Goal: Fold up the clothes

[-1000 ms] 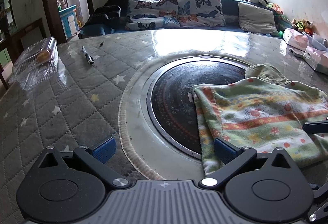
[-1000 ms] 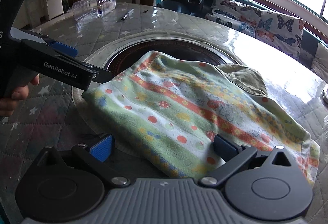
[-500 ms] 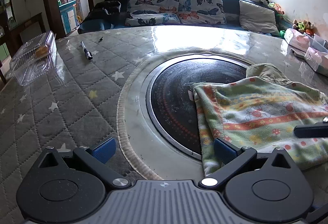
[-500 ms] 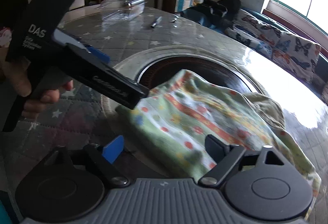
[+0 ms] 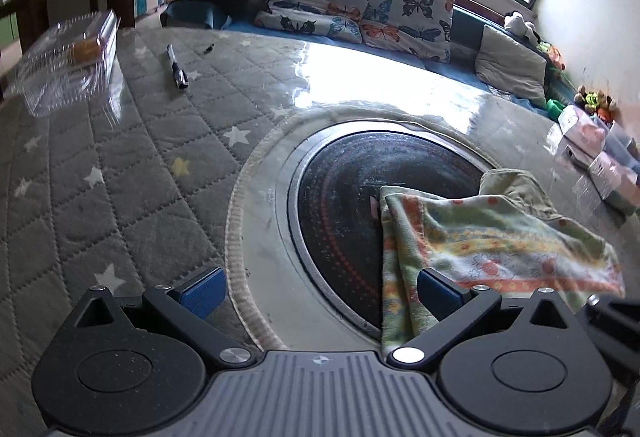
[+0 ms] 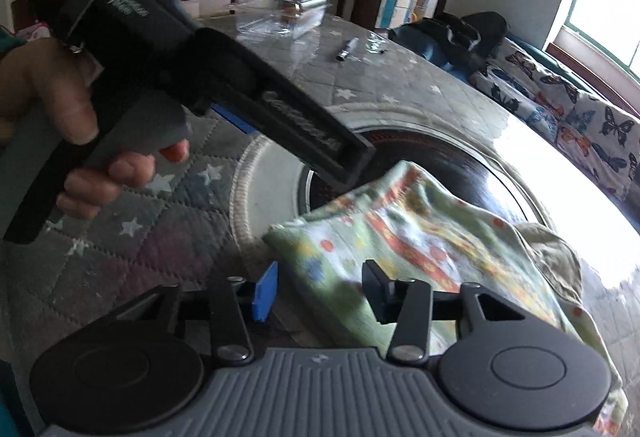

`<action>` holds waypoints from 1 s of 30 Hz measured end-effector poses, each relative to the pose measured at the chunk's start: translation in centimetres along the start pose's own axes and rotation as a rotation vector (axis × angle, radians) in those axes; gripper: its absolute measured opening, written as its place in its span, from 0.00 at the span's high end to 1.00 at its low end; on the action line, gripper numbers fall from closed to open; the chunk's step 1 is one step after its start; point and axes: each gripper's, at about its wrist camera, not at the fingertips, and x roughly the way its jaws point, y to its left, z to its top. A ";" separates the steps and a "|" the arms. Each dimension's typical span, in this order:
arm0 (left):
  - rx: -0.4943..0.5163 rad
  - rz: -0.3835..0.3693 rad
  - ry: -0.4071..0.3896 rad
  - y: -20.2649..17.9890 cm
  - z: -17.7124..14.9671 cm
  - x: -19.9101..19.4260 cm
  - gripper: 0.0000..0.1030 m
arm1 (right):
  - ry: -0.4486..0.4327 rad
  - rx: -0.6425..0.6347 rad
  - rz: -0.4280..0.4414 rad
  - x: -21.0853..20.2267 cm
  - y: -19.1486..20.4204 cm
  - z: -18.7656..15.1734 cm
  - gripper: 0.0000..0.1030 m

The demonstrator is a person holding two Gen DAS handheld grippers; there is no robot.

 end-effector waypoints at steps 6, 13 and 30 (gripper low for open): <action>-0.074 -0.072 0.034 0.0 0.2 0.1 0.00 | -0.050 0.091 0.029 -0.9 -1.6 0.3 0.85; -0.173 -0.190 0.079 -0.8 0.6 0.7 0.01 | -0.117 0.183 0.048 -3.3 -3.6 0.5 0.91; -0.301 -0.353 0.154 -1.9 0.7 4.1 0.80 | -0.167 0.263 0.098 -5.5 -5.0 -1.5 0.90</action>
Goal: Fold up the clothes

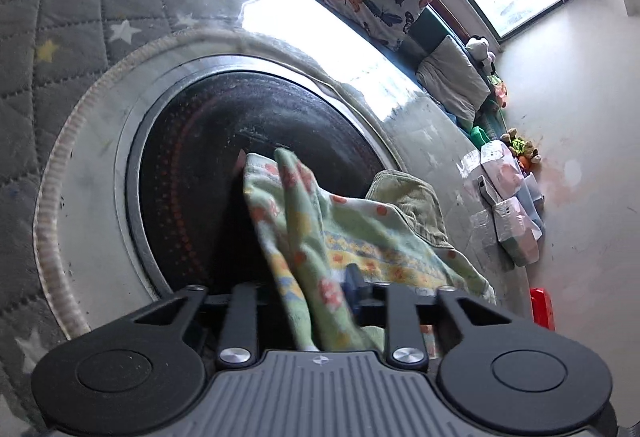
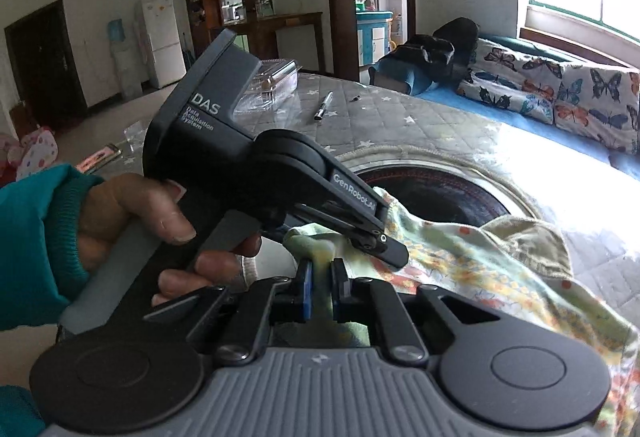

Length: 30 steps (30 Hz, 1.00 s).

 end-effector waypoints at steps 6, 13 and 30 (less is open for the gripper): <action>-0.001 0.000 -0.005 0.2 0.1 0.1 0.83 | -0.016 0.042 -0.061 -1.2 -2.1 -0.9 0.73; 0.024 0.018 -0.012 -0.2 0.1 0.2 0.82 | -0.011 0.164 -0.274 -3.4 -8.3 -3.0 0.56; 0.104 0.081 -0.014 -1.6 0.1 0.4 0.80 | -0.015 0.461 -0.491 -4.3 -19.3 -7.7 0.51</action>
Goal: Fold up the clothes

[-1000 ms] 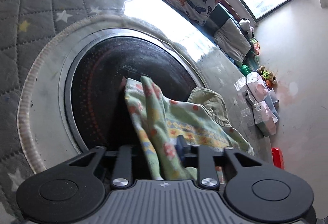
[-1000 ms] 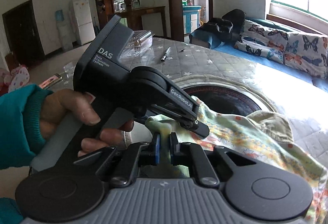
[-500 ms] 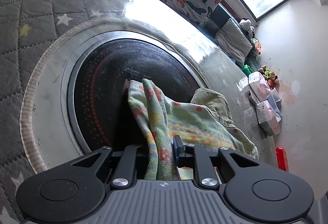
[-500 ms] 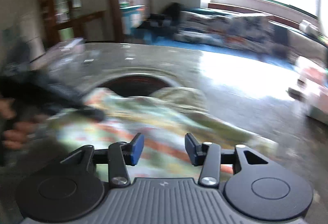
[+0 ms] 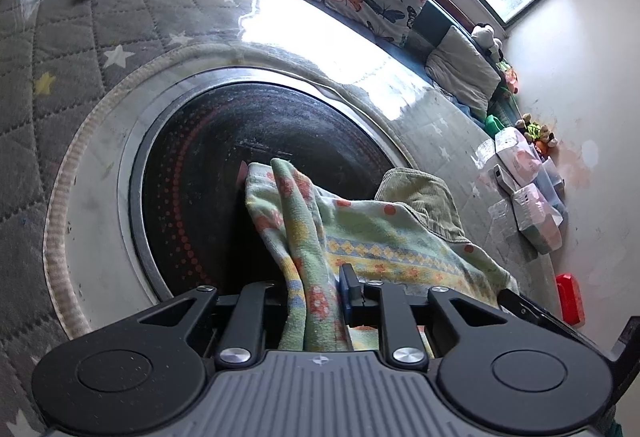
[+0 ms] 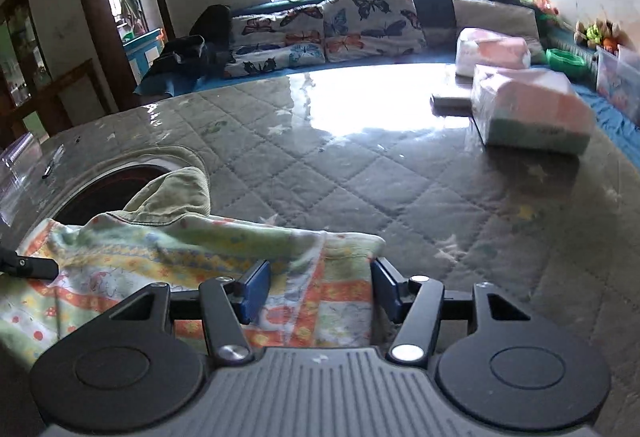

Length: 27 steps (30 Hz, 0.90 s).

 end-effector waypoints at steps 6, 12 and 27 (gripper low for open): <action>0.054 0.020 -0.024 -0.8 -0.1 -0.3 0.84 | -0.025 0.007 0.018 -1.1 1.1 0.2 0.90; 0.131 -0.002 -0.066 -3.3 0.3 -1.6 0.89 | -0.107 -0.006 0.018 -4.6 1.3 1.0 0.91; 0.340 -0.106 -0.059 -14.8 -0.1 0.4 0.90 | -0.207 0.023 -0.175 -12.1 -5.3 1.9 0.91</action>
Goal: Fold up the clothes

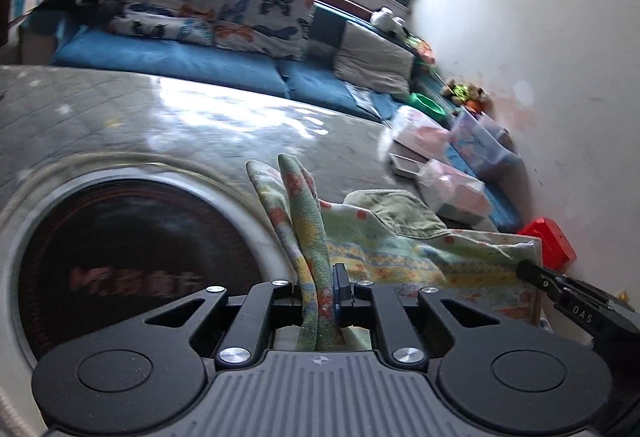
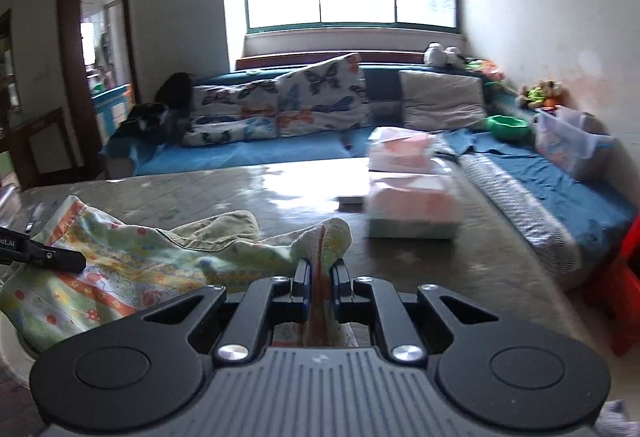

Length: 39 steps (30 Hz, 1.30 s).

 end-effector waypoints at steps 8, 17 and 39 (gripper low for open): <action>0.067 -0.033 0.059 -4.2 0.1 3.9 0.89 | 0.022 0.044 -0.074 0.1 -4.5 -1.0 0.91; 0.086 -0.014 0.149 -5.0 -0.6 7.4 0.89 | 0.091 0.078 -0.096 2.7 -6.6 -3.2 0.91; 0.235 0.164 0.119 -5.0 -0.6 8.3 0.38 | 0.140 0.104 -0.138 4.8 -8.1 -4.4 0.74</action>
